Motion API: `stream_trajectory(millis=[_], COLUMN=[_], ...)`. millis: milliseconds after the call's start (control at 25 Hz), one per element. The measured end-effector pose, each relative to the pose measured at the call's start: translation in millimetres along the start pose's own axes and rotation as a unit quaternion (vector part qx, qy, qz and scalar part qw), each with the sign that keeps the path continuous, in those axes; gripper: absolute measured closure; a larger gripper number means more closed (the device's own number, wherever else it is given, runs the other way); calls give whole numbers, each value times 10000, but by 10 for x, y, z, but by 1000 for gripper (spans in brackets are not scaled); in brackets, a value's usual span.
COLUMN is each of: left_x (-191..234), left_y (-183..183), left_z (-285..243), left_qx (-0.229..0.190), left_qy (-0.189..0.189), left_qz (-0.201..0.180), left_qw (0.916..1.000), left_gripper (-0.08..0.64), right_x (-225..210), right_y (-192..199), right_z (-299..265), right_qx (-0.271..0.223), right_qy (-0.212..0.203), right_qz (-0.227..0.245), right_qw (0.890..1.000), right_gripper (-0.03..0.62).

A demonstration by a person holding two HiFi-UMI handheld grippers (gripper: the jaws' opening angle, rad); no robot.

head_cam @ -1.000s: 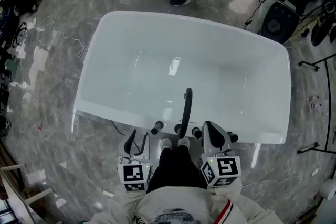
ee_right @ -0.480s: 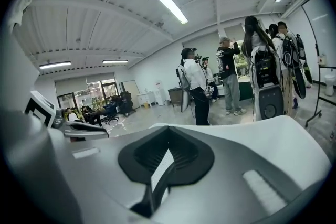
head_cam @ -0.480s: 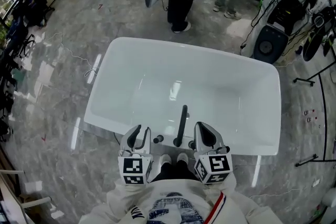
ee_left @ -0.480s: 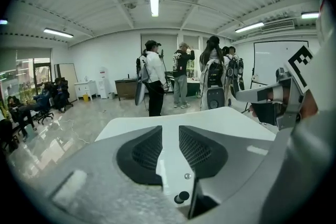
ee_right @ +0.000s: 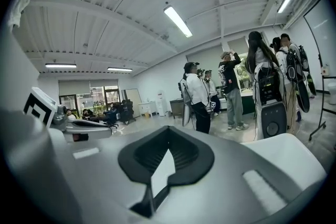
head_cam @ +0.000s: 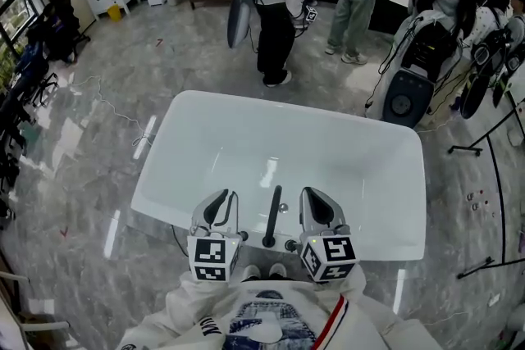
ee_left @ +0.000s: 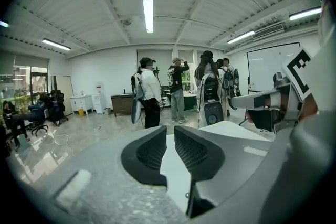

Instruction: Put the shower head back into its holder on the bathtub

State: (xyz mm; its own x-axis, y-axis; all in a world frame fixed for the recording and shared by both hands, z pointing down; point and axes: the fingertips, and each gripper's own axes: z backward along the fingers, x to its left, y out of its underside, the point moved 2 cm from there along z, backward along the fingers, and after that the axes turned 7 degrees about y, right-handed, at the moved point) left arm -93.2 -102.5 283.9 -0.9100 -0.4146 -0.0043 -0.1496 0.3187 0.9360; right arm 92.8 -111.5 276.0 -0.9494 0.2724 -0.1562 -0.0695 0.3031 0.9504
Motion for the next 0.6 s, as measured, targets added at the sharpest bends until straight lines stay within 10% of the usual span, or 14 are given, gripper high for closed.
stream_trajectory(millis=[600], left_x=[-166], left_y=[172], left_z=[311], left_qx=[-92], left_qy=[35], left_qz=[141], left_qw=[9999], left_gripper=[560], right_x=[40], right_y=[236], right_z=[312], right_qx=[147], right_qy=[-191], right_qz=[-57], right_qw=[9997], right_gripper=[586])
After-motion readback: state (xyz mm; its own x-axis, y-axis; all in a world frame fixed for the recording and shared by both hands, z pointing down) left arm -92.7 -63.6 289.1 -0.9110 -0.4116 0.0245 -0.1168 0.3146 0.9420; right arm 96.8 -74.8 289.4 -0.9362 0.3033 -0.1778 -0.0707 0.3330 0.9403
